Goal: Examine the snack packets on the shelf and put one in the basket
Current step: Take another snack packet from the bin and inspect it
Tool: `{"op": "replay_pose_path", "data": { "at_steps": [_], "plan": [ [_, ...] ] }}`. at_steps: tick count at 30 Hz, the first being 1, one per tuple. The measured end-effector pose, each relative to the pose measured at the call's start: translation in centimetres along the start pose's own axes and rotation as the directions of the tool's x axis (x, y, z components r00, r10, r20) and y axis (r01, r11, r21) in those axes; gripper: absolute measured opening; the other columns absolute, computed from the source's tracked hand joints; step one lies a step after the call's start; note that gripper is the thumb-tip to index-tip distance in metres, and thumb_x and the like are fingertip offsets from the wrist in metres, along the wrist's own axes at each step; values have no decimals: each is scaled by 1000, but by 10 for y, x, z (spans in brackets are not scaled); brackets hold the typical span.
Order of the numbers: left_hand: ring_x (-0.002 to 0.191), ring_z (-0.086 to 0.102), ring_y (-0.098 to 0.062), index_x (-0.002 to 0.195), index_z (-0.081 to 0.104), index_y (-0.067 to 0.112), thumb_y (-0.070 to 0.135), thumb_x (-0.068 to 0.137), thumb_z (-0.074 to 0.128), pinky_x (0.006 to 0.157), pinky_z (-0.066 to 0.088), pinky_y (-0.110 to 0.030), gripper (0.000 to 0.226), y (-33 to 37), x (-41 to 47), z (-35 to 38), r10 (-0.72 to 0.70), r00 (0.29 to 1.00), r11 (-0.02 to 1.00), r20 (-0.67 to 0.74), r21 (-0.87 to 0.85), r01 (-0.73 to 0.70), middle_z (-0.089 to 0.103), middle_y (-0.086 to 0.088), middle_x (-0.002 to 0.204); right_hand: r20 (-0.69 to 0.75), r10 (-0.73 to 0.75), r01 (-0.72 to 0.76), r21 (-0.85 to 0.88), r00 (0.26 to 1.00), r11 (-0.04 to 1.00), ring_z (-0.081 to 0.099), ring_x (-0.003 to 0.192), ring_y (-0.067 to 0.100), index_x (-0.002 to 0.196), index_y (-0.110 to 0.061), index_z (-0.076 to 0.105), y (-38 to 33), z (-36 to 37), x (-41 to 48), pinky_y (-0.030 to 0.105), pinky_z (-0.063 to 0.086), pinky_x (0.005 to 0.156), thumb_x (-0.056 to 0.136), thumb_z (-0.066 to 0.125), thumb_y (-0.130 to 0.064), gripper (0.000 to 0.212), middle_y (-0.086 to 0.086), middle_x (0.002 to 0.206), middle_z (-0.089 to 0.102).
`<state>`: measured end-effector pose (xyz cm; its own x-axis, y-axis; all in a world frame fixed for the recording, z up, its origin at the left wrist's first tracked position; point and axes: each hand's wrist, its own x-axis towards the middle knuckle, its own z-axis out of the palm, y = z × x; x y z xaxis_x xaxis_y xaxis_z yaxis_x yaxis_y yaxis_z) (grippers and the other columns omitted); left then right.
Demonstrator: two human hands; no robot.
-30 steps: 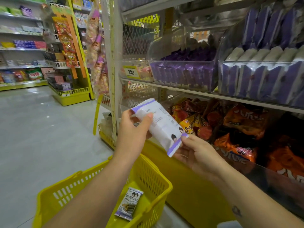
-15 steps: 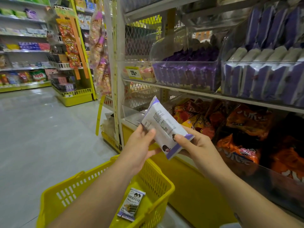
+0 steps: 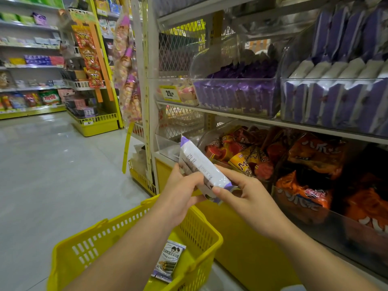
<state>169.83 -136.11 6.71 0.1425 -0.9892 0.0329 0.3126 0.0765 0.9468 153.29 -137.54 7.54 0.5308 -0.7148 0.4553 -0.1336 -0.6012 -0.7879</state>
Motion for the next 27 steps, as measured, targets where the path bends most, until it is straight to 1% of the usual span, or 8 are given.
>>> {"op": "replay_pose_path", "data": {
  "at_steps": [3,5,11,16,21,24,26,27],
  "plan": [
    [101,69,-33,130,49,17,-11,83,43,69,59,-44,55,2,2,-4,-40,999,997,7,-59,40,70,-17,112,16,13,-14,46,1000,999,61,106,-6,131,-28,57,-1,0,0,11,48,78,89,64,-9,46,-26,120,63],
    [99,70,-32,133,48,16,-9,86,44,67,59,-43,53,4,4,-8,-51,999,995,8,-89,52,69,-18,113,24,14,-15,49,1000,999,60,107,-7,131,-28,57,-2,-1,0,11,49,77,89,64,-10,46,-30,119,62],
    [92,72,-30,124,56,6,5,91,39,62,57,-36,37,6,7,-19,-34,999,991,-1,-133,34,69,-21,112,57,6,-9,44,998,999,56,115,-4,131,-26,57,-3,-3,0,22,49,94,88,65,-10,47,-25,124,62],
    [98,71,-30,114,62,13,17,91,41,67,58,-37,31,11,10,-26,8,998,993,56,-118,-1,73,-13,107,74,31,-41,143,997,989,57,118,0,133,-21,55,-4,-6,2,25,49,97,88,63,-6,48,-16,127,63],
    [99,70,-29,117,61,17,24,95,45,68,59,-37,28,17,7,-22,29,998,998,59,-57,-25,73,-10,107,75,53,-71,256,996,964,62,114,12,130,-25,57,-1,-9,4,28,51,96,88,62,-9,45,-13,124,65],
    [100,71,-22,122,58,24,31,95,55,69,59,-37,28,20,3,-12,103,994,992,34,74,-106,73,-2,110,44,67,-78,351,997,933,63,113,16,130,-26,57,0,-11,5,33,51,96,87,60,-18,44,-9,123,66],
    [104,69,-18,126,53,35,34,88,66,75,59,-42,41,19,-2,-1,152,984,972,92,165,-166,70,4,117,37,89,-96,469,995,878,65,111,22,131,-23,56,-1,-12,6,39,53,93,84,61,-21,47,-2,123,67],
    [107,68,-17,131,48,40,34,83,71,79,59,-43,53,18,-5,5,168,977,961,133,197,-192,68,6,121,42,86,-96,510,995,855,65,111,22,131,-23,55,-3,-12,5,38,55,90,84,60,-22,48,0,124,66]
  ]
}}
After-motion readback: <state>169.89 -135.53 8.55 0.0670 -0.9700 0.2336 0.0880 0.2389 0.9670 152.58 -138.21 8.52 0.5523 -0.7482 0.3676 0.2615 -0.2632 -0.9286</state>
